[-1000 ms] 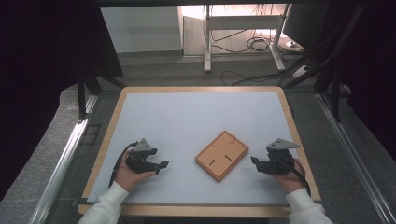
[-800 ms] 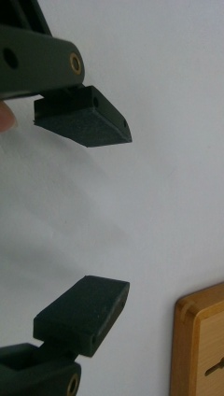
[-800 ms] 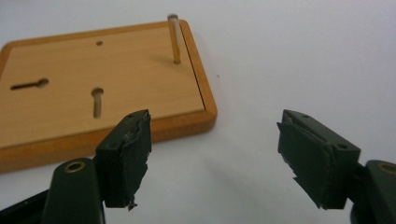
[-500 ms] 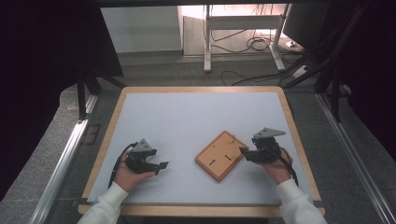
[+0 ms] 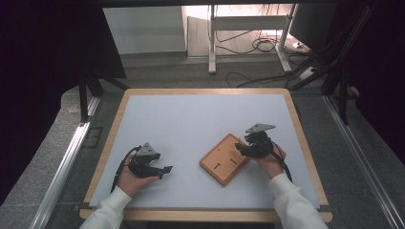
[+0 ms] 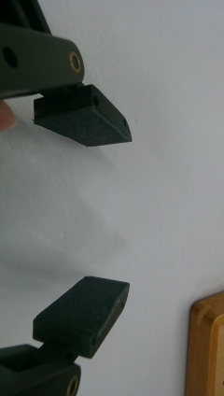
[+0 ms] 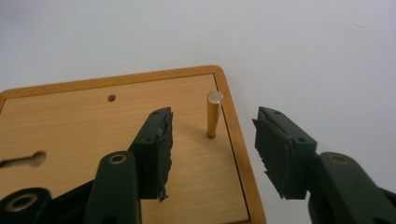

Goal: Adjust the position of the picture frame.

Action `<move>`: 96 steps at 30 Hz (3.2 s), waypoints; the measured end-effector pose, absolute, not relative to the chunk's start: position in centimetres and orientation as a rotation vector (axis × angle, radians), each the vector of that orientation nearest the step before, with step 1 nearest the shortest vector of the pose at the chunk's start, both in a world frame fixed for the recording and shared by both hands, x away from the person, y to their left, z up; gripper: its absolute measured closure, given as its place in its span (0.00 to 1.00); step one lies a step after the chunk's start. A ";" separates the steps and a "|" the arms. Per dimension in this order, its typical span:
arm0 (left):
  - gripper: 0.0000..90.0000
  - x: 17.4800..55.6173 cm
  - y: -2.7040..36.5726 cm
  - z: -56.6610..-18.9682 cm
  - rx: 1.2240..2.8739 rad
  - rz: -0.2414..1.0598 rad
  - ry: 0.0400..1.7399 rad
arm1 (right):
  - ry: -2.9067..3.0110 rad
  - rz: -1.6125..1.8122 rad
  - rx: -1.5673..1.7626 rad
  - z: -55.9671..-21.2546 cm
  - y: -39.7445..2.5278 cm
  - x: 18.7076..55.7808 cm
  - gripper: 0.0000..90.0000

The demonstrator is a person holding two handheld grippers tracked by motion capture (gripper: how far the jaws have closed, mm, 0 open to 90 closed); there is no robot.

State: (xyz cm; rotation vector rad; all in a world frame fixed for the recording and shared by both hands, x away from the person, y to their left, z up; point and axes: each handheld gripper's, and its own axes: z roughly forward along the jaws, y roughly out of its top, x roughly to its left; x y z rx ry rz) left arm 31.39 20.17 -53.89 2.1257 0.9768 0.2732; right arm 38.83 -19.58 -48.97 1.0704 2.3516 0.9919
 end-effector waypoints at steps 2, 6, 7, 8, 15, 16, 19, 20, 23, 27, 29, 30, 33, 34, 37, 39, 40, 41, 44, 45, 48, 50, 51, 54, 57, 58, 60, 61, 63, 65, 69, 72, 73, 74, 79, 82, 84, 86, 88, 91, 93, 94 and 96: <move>0.27 31.4 20.2 -53.9 2.127 0.273 0.977 | 2.351 0.991 1.073 -49.0 -19.5 38.9 0.55; 0.27 31.4 20.2 -54.0 2.129 0.271 0.978 | 2.357 0.991 1.065 -49.3 -18.9 39.7 0.64; 0.27 31.4 20.2 -54.0 2.129 0.271 0.978 | 2.357 0.991 1.065 -49.3 -18.9 39.7 0.64; 0.27 31.4 20.2 -54.0 2.129 0.271 0.977 | 2.362 0.986 1.066 -49.4 -18.7 39.8 0.66; 0.27 31.4 20.3 -53.9 2.123 0.272 0.976 | 2.366 0.954 1.039 -49.8 -17.8 40.2 0.80; 0.27 31.4 20.3 -53.9 2.123 0.273 0.976 | 2.362 0.951 1.034 -49.9 -17.7 40.2 0.83; 0.27 31.4 20.4 -53.9 2.122 0.272 0.975 | 2.349 0.932 1.025 -50.0 -17.5 40.3 0.90; 0.27 31.4 20.4 -53.9 2.122 0.272 0.975 | 2.349 0.932 1.025 -50.0 -17.5 40.3 0.90; 0.27 31.4 20.4 -53.9 2.115 0.274 0.978 | 2.351 0.920 1.026 -50.2 -17.6 40.4 0.91; 0.27 31.4 20.4 -53.8 2.114 0.275 0.977 | 2.348 0.906 1.022 -50.4 -17.5 40.4 0.92; 0.27 31.4 20.4 -53.9 2.112 0.273 0.982 | 2.346 0.907 1.016 -50.4 -17.5 40.4 0.92; 0.27 31.4 20.4 -53.9 2.117 0.273 0.979 | 2.346 0.909 1.017 -50.4 -17.5 40.4 0.92; 0.27 31.4 20.5 -53.9 2.122 0.273 0.975 | 2.345 0.915 1.016 -50.4 -17.5 40.4 0.92; 0.27 31.4 20.5 -53.9 2.124 0.269 0.974 | 2.346 0.913 1.014 -50.5 -17.5 40.4 0.92; 0.27 31.4 20.5 -53.9 2.121 0.271 0.977 | 2.345 0.909 1.017 -50.4 -17.6 40.4 0.92; 0.27 31.3 20.5 -53.8 2.117 0.275 0.974 | 2.343 0.896 1.016 -50.4 -17.6 40.2 0.88; 0.27 31.3 20.5 -53.8 2.111 0.275 0.975 | 2.342 0.892 1.016 -50.4 -17.6 40.2 0.86; 0.27 31.3 20.6 -53.8 2.111 0.274 0.976 | 2.342 0.897 1.023 -50.3 -17.7 40.1 0.86; 0.27 31.4 20.6 -53.8 2.112 0.273 0.975 | 2.349 0.889 1.022 -50.4 -17.7 40.1 0.90; 0.27 31.4 20.6 -53.8 2.113 0.272 0.974 | 2.349 0.889 1.022 -50.4 -17.7 40.1 0.90; 0.27 31.3 20.6 -53.8 2.109 0.272 0.978 | 2.344 0.900 1.027 -50.5 -17.6 40.0 0.93; 0.27 31.3 20.6 -53.8 2.108 0.272 0.979 | 2.348 0.909 1.030 -50.5 -17.7 40.1 0.93; 0.27 31.3 20.6 -53.8 2.112 0.274 0.974 | 2.347 0.917 1.038 -50.5 -17.7 40.1 0.94; 0.27 31.3 20.5 -53.8 2.112 0.271 0.978 | 2.342 0.941 1.045 -50.5 -17.8 40.2 0.94; 0.27 31.4 20.6 -53.8 2.119 0.273 0.971 | 2.344 0.983 1.055 -50.6 -18.0 40.3 0.94; 0.27 31.4 20.6 -53.8 2.118 0.272 0.972 | 2.345 0.990 1.054 -50.6 -18.0 40.4 0.94; 0.27 31.4 20.6 -53.9 2.118 0.271 0.973 | 2.343 1.002 1.053 -50.5 -18.0 40.4 0.94; 0.27 31.4 20.6 -53.9 2.120 0.269 0.974 | 2.340 1.011 1.045 -50.4 -17.9 40.3 0.94; 0.27 31.4 20.5 -53.9 2.120 0.270 0.975 | 2.337 1.017 1.039 -50.3 -17.9 40.3 0.94; 0.27 31.4 20.5 -53.8 2.118 0.271 0.975 | 2.347 1.028 1.020 -50.1 -17.6 40.1 0.94; 0.27 31.4 20.6 -53.8 2.121 0.272 0.972 | 2.375 1.049 0.993 -50.0 -17.1 39.9 0.94; 0.27 31.4 20.5 -53.8 2.120 0.270 0.975 | 2.408 1.081 0.970 -49.9 -16.5 39.6 0.94; 0.27 31.4 20.6 -53.8 2.120 0.273 0.971 | 2.418 1.088 0.949 -49.9 -16.2 39.5 0.94; 0.27 31.4 20.6 -53.8 2.118 0.274 0.972 | 2.425 1.094 0.938 -49.9 -15.9 39.4 0.94; 0.27 31.3 20.6 -53.8 2.109 0.272 0.979 | 2.466 1.169 0.921 -49.6 -14.6 39.1 0.94; 0.27 31.4 20.7 -53.8 2.110 0.274 0.975 | 2.474 1.176 0.893 -49.6 -14.0 39.0 0.94; 0.27 31.4 20.7 -53.8 2.109 0.274 0.977 | 2.492 1.184 0.861 -49.6 -13.3 38.9 0.94; 0.27 31.3 20.7 -53.8 2.109 0.273 0.978 | 2.504 1.190 0.849 -49.6 -13.0 39.0 0.94; 0.27 31.4 20.7 -53.8 2.110 0.274 0.977 | 2.518 1.198 0.829 -49.7 -12.5 39.0 0.94; 0.27 31.3 20.7 -53.8 2.114 0.275 0.975 | 2.540 1.202 0.787 -49.9 -11.5 39.1 0.94; 0.27 31.3 20.7 -53.8 2.114 0.276 0.975 | 2.545 1.201 0.781 -49.9 -11.2 39.1 0.94; 0.27 31.3 20.8 -53.7 2.114 0.278 0.974 | 2.548 1.206 0.773 -50.0 -10.9 39.2 0.94; 0.27 31.3 20.8 -53.7 2.114 0.277 0.976 | 2.564 1.210 0.748 -50.1 -10.1 39.2 0.94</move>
